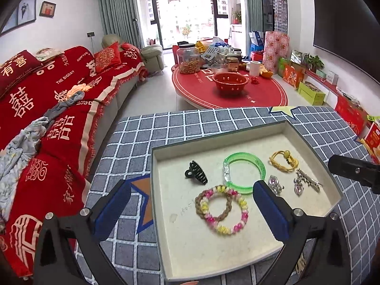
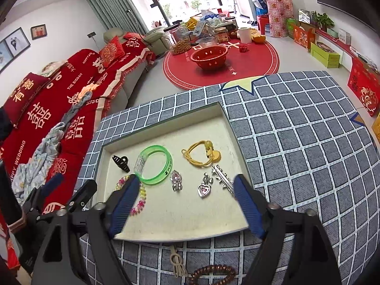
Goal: Organize jewelry
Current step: 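Open both tools to release the bangle and hair tie in the tray, then move both tools toward the beige hair clip and brown coil hair tie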
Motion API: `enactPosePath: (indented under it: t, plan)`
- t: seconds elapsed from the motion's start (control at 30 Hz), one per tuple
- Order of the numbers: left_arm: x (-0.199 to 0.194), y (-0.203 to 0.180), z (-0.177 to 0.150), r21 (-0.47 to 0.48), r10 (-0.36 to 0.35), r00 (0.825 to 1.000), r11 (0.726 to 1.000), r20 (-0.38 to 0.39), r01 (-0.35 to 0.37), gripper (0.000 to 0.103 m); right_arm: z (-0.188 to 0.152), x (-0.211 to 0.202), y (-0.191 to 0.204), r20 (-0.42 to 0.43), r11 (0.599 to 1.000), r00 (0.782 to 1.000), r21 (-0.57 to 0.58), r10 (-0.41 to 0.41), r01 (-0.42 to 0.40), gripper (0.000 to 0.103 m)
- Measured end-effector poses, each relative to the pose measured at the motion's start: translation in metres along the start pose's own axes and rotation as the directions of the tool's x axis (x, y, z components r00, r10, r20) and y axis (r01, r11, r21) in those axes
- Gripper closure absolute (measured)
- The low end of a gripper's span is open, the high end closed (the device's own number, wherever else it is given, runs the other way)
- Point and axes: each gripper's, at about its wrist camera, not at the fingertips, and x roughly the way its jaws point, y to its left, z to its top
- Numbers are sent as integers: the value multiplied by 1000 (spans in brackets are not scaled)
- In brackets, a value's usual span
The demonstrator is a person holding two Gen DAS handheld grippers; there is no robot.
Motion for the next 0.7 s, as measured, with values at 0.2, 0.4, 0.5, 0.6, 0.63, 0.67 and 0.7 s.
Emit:
enactPosePath:
  t: [0.2,0.4,0.5,0.6,0.63,0.67,0.7]
  plan:
    - [-21,-3,-18,38,10,1000,999,30,-11,0,-16,-16,4,48,1000,998,-15,26,-25,13]
    - [-44,-2,-43,42,-87,996,995,8,86,0,-27,-36,-1,55,1000,998,-13,22,-21,12]
    - [-53,-7,-60,51,-104,995,993,-7,104,0,-34,-43,-12,6,1000,1000,-2,19,-19,12]
    - [-56,-12,-76,42,-139,989,989,-43,141,0,-45,-46,-21,-22,1000,1000,15,18,-17,12]
    - [-56,-15,-82,42,-145,988,988,-55,147,0,-51,-47,-25,-33,1000,999,23,15,-14,12]
    - [-57,-18,-86,42,-145,988,988,-62,148,0,-54,-47,-28,-41,1000,999,28,11,-10,12]
    - [-56,-21,-91,44,-146,987,988,-72,150,0,-58,-47,-30,-47,999,999,32,7,-5,12]
